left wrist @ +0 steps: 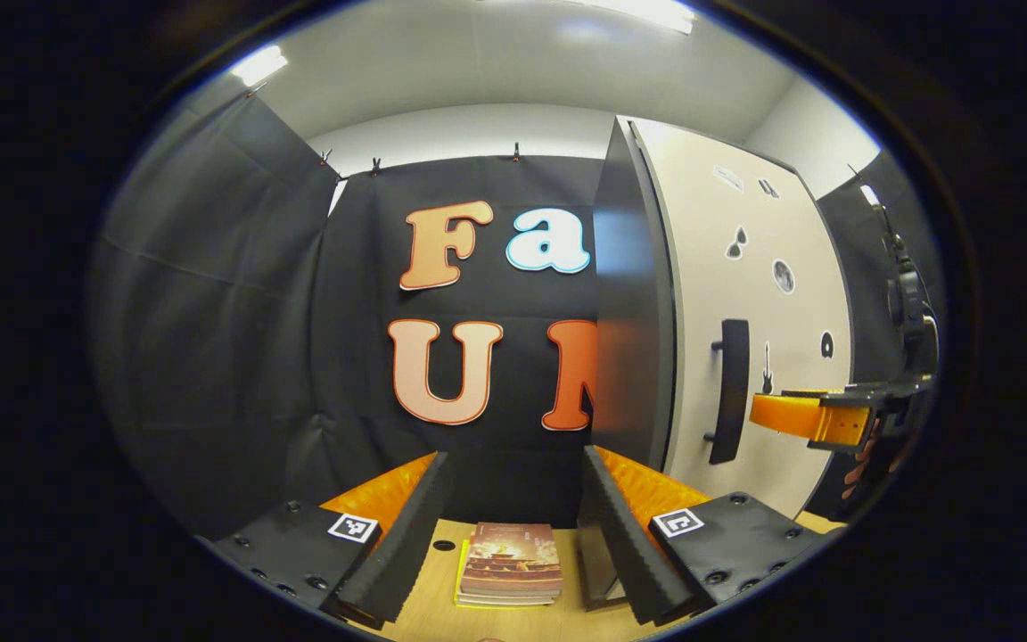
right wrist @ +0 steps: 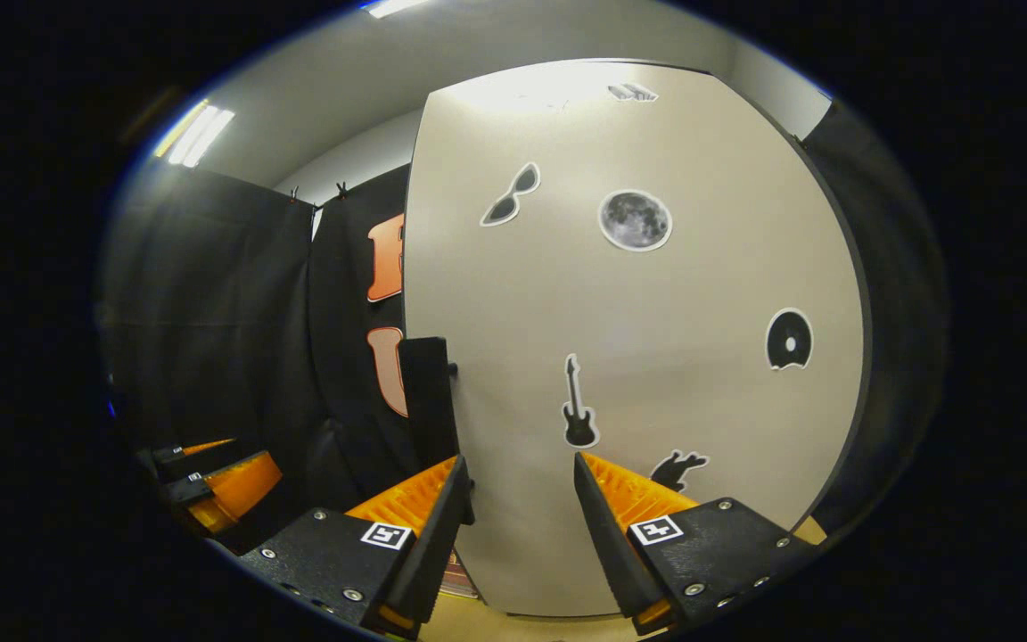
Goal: Open the cabinet door with the right hand, grasp the bottle in the cabinet with the left hand and place it on the coaster, then close the cabinet door with the right hand.
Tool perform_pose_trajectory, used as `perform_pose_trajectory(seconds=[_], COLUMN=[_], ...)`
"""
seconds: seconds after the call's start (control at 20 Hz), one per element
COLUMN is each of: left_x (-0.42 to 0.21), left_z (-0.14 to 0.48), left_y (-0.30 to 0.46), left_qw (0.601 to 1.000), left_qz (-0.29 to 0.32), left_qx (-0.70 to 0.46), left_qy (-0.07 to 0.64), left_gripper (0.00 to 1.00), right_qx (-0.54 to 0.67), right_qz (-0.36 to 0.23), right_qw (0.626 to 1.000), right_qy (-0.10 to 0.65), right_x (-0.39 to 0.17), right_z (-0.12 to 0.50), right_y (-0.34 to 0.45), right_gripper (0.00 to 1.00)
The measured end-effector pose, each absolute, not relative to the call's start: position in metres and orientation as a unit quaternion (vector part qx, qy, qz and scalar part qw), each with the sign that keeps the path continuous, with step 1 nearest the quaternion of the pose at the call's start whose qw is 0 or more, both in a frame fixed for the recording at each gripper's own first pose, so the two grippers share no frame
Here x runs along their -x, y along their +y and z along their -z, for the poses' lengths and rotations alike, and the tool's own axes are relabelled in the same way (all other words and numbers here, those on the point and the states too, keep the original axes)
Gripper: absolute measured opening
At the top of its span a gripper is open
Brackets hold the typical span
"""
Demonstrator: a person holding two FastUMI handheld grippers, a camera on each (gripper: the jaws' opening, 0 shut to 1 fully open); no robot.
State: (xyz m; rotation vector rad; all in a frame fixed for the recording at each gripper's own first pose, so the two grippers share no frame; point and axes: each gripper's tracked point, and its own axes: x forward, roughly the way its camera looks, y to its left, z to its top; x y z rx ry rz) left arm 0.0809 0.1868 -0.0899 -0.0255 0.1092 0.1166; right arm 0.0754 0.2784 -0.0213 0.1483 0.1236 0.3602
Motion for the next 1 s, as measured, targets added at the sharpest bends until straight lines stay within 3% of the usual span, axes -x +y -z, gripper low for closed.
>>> perform_pose_trajectory(seconds=[0.45, 1.0], left_x=[-0.063, -0.013], left_z=[0.04, 0.003], left_y=[0.108, 0.02], left_qw=[0.995, 0.997], left_qz=[-0.05, -0.074], left_qx=[0.06, 0.0], left_qy=[0.068, 0.023], left_gripper=[0.95, 0.96], right_qx=[-0.015, -0.014], right_qz=[-0.156, -0.112], right_qw=[0.987, 0.993], right_qy=[0.045, 0.022], right_x=[0.005, 0.081], right_z=[-0.01, -0.018], right_y=[0.167, 0.046], right_gripper=[0.81, 0.87])
